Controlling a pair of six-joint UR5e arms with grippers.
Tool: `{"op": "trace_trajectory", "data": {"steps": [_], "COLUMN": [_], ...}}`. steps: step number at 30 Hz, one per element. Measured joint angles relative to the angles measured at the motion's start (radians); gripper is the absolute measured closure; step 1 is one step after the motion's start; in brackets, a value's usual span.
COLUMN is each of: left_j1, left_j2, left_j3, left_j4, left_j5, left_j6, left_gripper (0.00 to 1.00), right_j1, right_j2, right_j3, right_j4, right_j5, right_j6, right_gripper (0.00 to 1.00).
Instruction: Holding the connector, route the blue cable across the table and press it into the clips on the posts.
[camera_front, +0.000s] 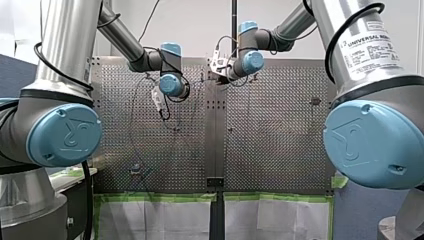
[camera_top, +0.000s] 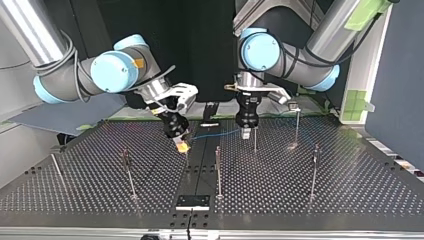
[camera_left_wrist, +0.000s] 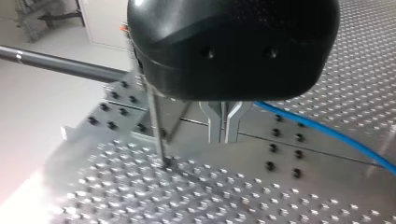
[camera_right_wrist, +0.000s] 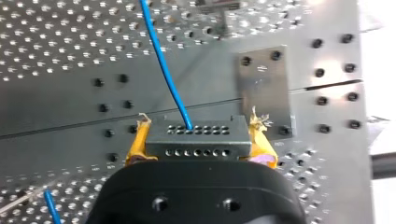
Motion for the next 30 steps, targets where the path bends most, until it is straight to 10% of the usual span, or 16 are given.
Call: {"op": "trace_trajectory", "data": {"steps": [9, 30], "left_j1": [-0.002, 0.013], "left_j2": [0.062, 0.005], "left_j3": [0.022, 0.048], "left_j4": [-0.005, 0.03], "left_j5": [0.016, 0.029], "left_j6": [0.001, 0.013], "left_gripper": [1.0, 1.0], "right_j1": [-0.005, -0.035], "right_j2": [-0.03, -0.03], "right_j3": [0.0, -0.004], "right_j4": [0.0, -0.025], "right_j5": [0.001, -0.026], "right_j6": [0.014, 0.032], "right_gripper": [1.0, 1.0]}}
